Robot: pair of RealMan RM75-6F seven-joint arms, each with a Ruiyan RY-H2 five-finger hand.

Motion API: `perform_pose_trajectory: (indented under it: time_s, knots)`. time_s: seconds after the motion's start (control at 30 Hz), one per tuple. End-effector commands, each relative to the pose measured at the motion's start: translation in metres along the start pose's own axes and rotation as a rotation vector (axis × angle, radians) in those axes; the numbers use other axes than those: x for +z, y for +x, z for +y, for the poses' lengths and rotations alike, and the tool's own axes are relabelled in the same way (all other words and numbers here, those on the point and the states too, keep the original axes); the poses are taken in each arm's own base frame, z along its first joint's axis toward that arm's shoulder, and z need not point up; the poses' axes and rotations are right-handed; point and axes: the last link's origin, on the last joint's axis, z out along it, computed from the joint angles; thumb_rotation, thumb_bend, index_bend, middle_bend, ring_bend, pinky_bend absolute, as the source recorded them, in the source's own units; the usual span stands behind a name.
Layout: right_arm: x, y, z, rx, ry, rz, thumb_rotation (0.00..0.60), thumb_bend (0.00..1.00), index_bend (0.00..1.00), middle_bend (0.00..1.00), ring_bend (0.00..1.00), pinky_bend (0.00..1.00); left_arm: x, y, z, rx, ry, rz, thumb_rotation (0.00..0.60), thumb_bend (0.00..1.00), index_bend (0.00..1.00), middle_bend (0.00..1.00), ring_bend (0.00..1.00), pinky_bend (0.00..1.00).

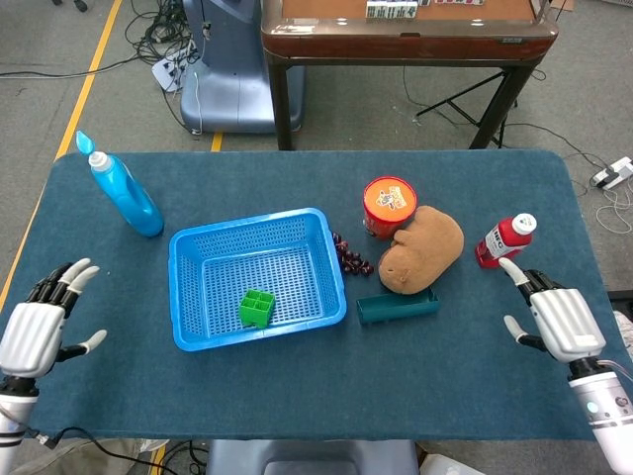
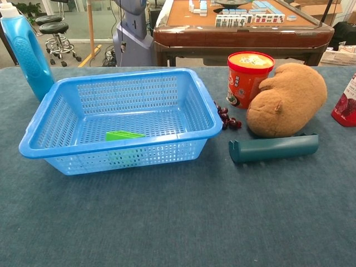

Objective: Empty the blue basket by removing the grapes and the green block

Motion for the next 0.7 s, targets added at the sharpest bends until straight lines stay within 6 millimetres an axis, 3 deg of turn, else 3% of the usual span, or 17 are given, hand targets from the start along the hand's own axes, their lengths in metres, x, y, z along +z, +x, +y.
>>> perform_pose_trajectory:
  time_s: [0.03, 0.2, 0.4, 0.7]
  knots:
    - [-0.001, 0.003, 0.000, 0.004, 0.000, 0.009, 0.600, 0.32, 0.08, 0.23, 0.21, 0.44, 0.032, 0.004, 0.018, -0.028, -0.159, -0.013, 0.600, 0.19, 0.18, 0.12, 0.14, 0.15]
    - [0.000, 0.008, 0.002, 0.007, -0.009, 0.022, 0.600, 0.32, 0.08, 0.23, 0.21, 0.44, 0.064, -0.003, 0.043, -0.041, -0.301, -0.047, 0.600, 0.19, 0.19, 0.14, 0.16, 0.15]
    - [-0.001, 0.007, 0.004, 0.016, -0.019, 0.015, 0.600, 0.32, 0.08, 0.23, 0.21, 0.45, 0.097, -0.028, 0.078, -0.001, -0.447, -0.134, 0.600, 0.19, 0.23, 0.16, 0.16, 0.15]
    - [-0.003, 0.005, 0.008, 0.027, -0.032, 0.004, 0.600, 0.32, 0.08, 0.23, 0.21, 0.47, 0.124, -0.059, 0.118, 0.081, -0.564, -0.206, 0.600, 0.19, 0.21, 0.16, 0.15, 0.15]
